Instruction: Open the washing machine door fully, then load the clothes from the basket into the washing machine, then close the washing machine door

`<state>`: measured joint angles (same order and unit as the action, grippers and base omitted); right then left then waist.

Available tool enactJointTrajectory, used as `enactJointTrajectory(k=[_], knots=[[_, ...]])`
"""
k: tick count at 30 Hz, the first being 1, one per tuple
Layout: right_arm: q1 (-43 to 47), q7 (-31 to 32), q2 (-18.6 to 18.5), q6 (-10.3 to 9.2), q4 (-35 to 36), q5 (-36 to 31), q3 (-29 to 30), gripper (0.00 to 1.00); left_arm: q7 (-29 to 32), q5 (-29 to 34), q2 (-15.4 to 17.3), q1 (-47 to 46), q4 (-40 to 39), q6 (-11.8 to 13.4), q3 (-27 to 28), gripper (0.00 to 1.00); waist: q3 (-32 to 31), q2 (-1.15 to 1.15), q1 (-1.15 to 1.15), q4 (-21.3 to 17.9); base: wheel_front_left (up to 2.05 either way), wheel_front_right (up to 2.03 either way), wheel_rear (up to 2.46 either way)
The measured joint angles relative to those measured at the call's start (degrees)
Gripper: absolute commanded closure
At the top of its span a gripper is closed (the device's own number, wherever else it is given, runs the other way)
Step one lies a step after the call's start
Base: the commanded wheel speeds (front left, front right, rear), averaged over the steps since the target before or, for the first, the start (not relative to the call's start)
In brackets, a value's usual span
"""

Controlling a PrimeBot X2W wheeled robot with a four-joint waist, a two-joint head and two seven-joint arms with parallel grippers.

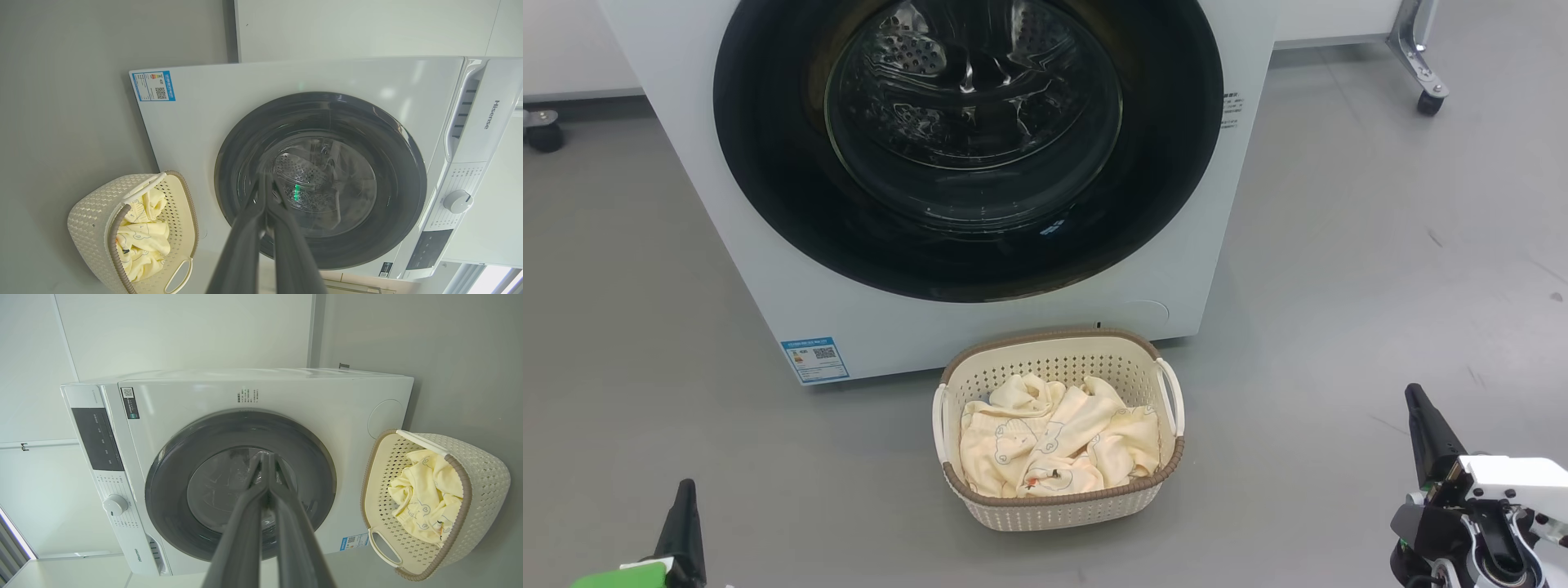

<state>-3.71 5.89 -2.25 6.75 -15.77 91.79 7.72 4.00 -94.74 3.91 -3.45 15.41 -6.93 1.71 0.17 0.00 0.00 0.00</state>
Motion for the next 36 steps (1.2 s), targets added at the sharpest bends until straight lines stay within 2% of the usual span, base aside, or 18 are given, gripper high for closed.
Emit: enactJointTrajectory(k=[6, 7, 14, 24, 32, 36], knots=[[1.8, -0.1, 1.1, -0.26, -2.2, 0.0, -0.1, 1.00, 0.0, 0.0, -1.1, 1.4, 2.1, 0.0, -0.2, 1.00, 0.0, 0.00, 0.00, 0.0, 0.00, 0.00, 0.00], [2.5, -0.1, 1.4, -0.26, -2.8, 0.0, -0.1, 0.00, 0.0, 0.0, -1.5, 1.9, 2.7, 0.0, -0.3, 0.00, 0.0, 0.00, 0.00, 0.0, 0.00, 0.00, 0.00], [3.4, -0.4, 1.7, -0.27, -2.8, -0.8, -0.5, 0.00, -0.1, 0.4, -1.9, 2.8, 2.5, 0.0, -0.3, 0.00, 0.0, 0.00, 0.00, 0.0, 0.00, 0.00, 0.00], [3.4, -2.5, 0.5, -0.27, -1.1, -5.7, -2.0, 0.00, -1.6, 2.5, -1.0, 2.6, 0.2, 0.0, -1.2, 0.00, 0.1, 0.00, 0.00, 0.0, 0.00, 0.00, 0.00], [3.1, -4.1, -0.6, -0.35, 0.0, -11.4, -3.8, 0.00, -3.1, 6.7, 0.5, 2.6, -1.3, 0.0, -2.8, 0.00, 0.1, 0.00, 0.00, -0.1, 0.00, 0.00, 0.00], [2.9, -4.9, -1.4, -1.29, 0.4, -14.6, -4.8, 0.00, -4.1, 9.3, 1.6, 2.6, -2.0, 0.0, -3.9, 0.00, 0.1, 0.00, 0.00, -0.1, 0.00, 0.00, 0.00]])
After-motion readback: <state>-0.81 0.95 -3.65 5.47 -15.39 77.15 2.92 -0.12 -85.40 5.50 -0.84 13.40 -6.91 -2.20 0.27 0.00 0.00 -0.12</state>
